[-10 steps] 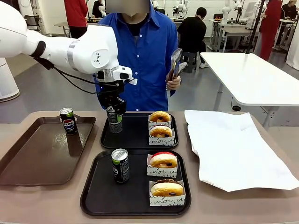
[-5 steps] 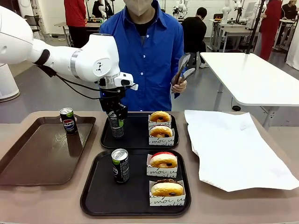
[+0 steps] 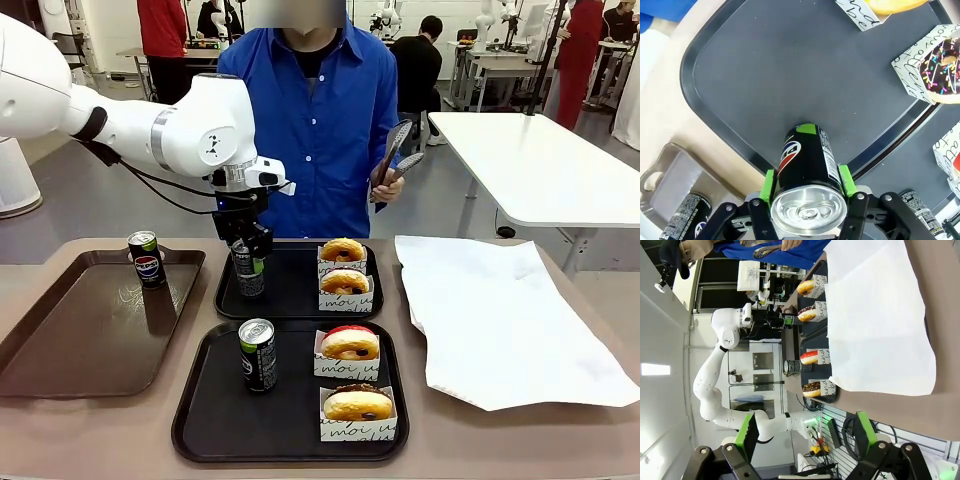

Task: Set up donuts and drinks on trays.
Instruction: Pick up one Pepsi coke from the Handle tray and place it on the Flat Tray without a Pepsi coke.

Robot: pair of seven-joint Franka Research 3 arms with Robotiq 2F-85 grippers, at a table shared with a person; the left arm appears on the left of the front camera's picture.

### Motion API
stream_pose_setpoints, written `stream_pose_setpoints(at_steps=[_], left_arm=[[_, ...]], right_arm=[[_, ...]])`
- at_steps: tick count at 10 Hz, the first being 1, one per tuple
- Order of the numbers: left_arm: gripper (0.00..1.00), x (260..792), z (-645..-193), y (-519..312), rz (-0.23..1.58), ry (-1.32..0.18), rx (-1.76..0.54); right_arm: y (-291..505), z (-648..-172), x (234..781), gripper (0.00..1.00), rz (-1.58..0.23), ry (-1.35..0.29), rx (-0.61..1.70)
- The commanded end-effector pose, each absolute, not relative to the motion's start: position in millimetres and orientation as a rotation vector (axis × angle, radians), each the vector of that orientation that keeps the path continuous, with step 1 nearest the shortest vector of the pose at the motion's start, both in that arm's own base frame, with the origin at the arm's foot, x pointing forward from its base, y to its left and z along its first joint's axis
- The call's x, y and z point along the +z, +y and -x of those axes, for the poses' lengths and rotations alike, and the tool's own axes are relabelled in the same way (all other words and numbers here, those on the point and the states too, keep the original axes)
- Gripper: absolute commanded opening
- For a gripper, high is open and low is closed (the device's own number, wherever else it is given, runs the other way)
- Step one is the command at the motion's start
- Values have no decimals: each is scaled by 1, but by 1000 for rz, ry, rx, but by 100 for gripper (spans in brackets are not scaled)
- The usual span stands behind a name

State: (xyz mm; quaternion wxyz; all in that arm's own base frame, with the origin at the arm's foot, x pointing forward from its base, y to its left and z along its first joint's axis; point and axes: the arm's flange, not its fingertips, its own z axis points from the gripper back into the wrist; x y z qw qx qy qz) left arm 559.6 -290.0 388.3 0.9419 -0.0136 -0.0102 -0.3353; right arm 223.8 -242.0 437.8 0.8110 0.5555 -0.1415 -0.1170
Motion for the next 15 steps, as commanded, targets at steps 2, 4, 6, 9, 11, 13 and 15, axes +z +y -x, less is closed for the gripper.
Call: stream_pose_setpoints(at_steps=[2,4,6,9,11,13,15], left_arm=[[100,389,-558,-290,-11,-34,-666],[100,392,-556,-289,-8,-36,-660],[100,407,-546,-284,7,-55,-647],[100,442,-514,-272,12,-109,-594],[100,459,-487,-260,38,-136,-551],[100,463,-459,-246,37,-146,-566],[100,458,-442,-232,22,-134,-587]], right_arm=[[-241,-227,438,100,-1205,-319,-245],[-241,-227,438,100,-1205,-319,-245],[-241,-227,438,100,-1205,-319,-245],[-241,-227,438,100,-1205,-319,-245],[-241,-227,438,100,-1205,-319,-245],[-241,-227,438,100,-1205,-319,-245],[-241,-227,438,100,-1205,-319,-245]])
